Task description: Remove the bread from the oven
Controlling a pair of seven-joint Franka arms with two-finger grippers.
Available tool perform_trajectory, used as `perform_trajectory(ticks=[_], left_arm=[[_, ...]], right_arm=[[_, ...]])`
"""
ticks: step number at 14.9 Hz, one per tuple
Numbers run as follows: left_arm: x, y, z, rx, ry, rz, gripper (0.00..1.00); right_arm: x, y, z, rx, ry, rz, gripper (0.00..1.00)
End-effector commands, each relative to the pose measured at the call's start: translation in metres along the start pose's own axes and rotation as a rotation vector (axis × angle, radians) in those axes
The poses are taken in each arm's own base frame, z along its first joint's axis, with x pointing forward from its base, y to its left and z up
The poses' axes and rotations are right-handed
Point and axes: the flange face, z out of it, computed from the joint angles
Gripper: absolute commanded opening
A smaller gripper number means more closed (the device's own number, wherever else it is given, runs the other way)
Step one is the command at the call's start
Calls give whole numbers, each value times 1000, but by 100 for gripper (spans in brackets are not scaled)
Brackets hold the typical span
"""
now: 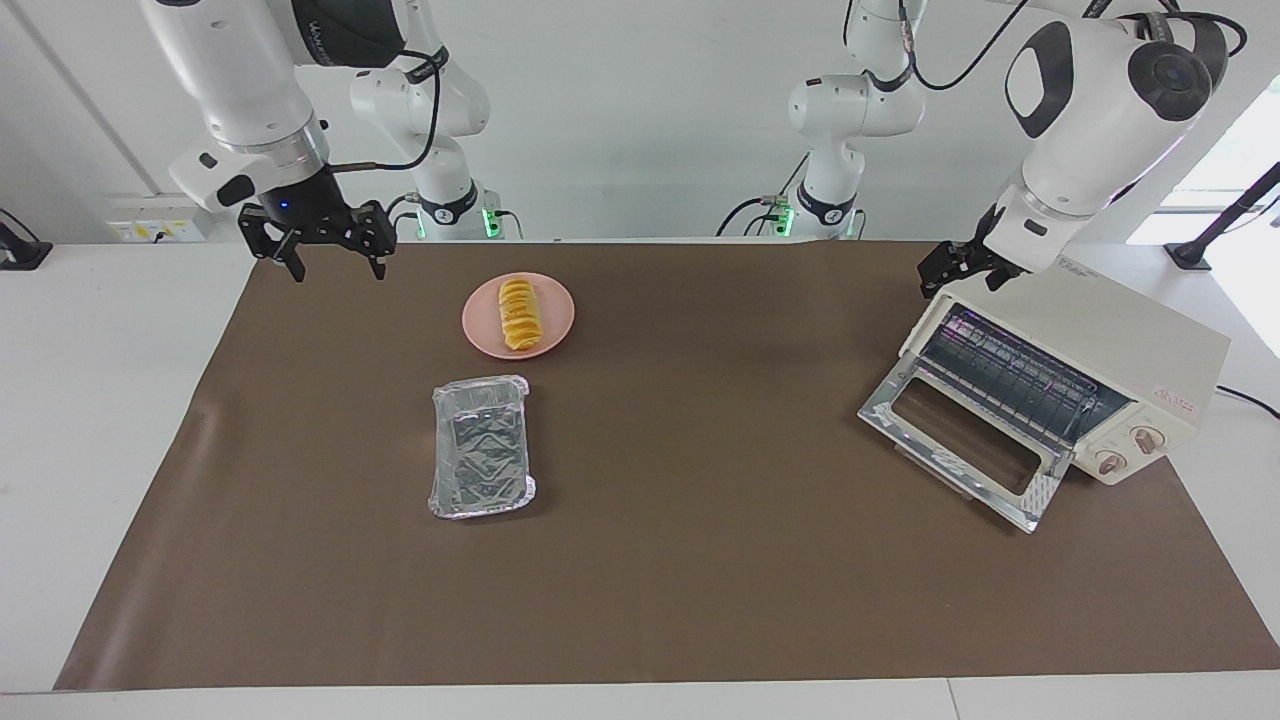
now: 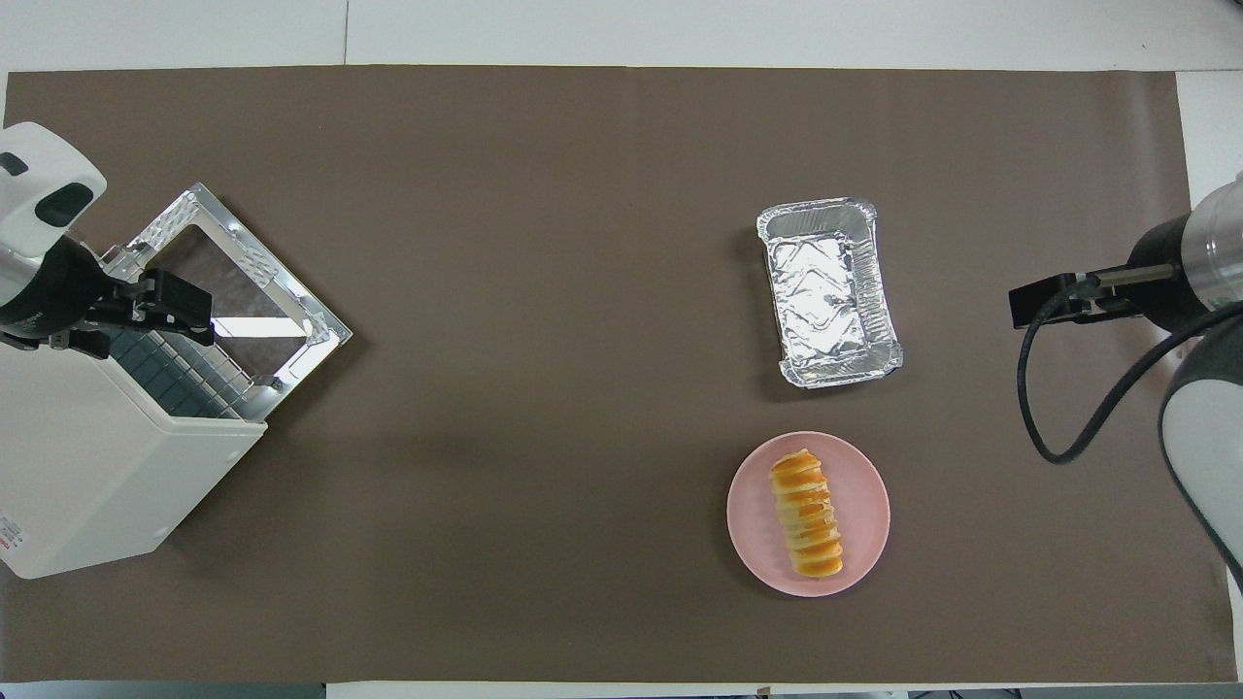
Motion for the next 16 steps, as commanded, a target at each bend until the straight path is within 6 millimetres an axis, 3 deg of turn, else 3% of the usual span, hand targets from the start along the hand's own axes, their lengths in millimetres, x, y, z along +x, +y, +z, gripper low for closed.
perform_trajectory(ticks=[1, 16], left_arm=[[-7, -4, -1, 14, 18, 0, 100], [-7, -4, -1, 14, 18, 0, 100]], right_arm=[[0, 15, 1, -7, -17, 8, 100], [-4, 23, 2, 52, -54, 46, 100]])
